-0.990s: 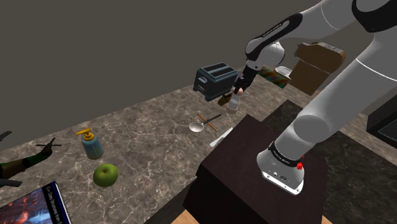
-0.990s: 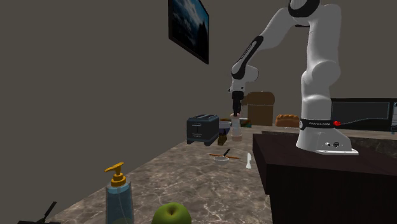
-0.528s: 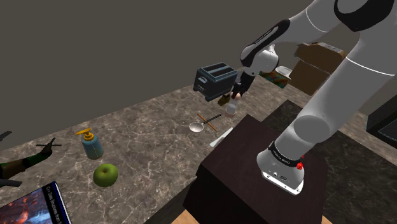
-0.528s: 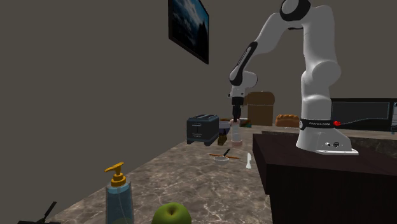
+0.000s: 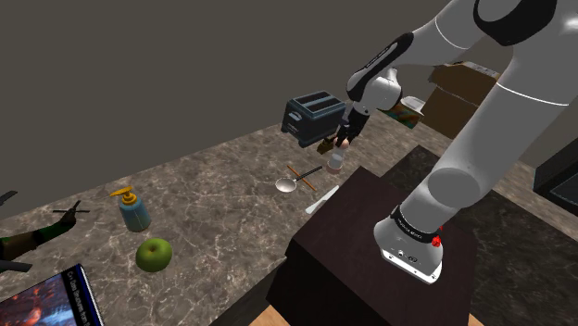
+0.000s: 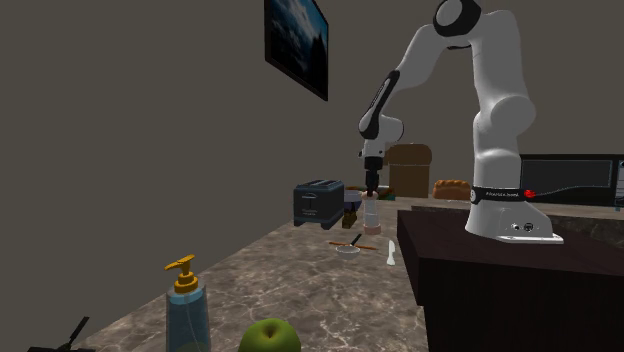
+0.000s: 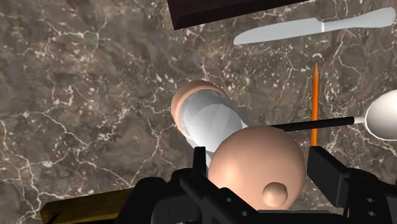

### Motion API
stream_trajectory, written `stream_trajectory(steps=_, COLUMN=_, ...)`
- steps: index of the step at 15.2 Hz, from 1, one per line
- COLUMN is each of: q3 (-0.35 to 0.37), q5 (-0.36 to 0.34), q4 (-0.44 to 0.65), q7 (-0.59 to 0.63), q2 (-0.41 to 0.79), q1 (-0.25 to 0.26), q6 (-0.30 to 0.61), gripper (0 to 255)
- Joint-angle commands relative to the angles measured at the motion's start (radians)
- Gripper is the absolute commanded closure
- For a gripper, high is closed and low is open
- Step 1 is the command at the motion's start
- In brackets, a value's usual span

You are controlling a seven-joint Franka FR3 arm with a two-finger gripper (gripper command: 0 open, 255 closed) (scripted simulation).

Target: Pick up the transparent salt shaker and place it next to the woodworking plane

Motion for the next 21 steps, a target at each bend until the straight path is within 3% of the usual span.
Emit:
stream_trajectory(steps=1, q3=0.000, q5=0.001, q4=0.000, q7=-0.001, q2=0.001, q1=0.000, q6=0.000, gripper=255)
stream_trajectory(steps=3, q3=0.000, q5=0.001, q4=0.000, q7=-0.001, q2=0.001, q1=0.000, q6=0.000, gripper=255)
stream_trajectory(steps=4, q3=0.000, q5=0.000, q4=0.000, q7=0.000, q2=0.000, q1=0.000, q6=0.000, gripper=0)
stream_trajectory(steps=9, q3=0.000, q5=0.001, q4=0.000, q7=-0.001, q2=0.000, q1=0.000, q6=0.000, gripper=0)
stream_trajectory(steps=13, q3=-0.037, q5=-0.158, q4=0.015, q7=0.110, q2=-0.135, q1=-0.006, q6=-0.123, gripper=0)
stream_trajectory(steps=21, q3=-0.035, q5=-0.158, q4=0.015, q7=0.110, q2=-0.135, q1=-0.008, q6=-0.123, gripper=0)
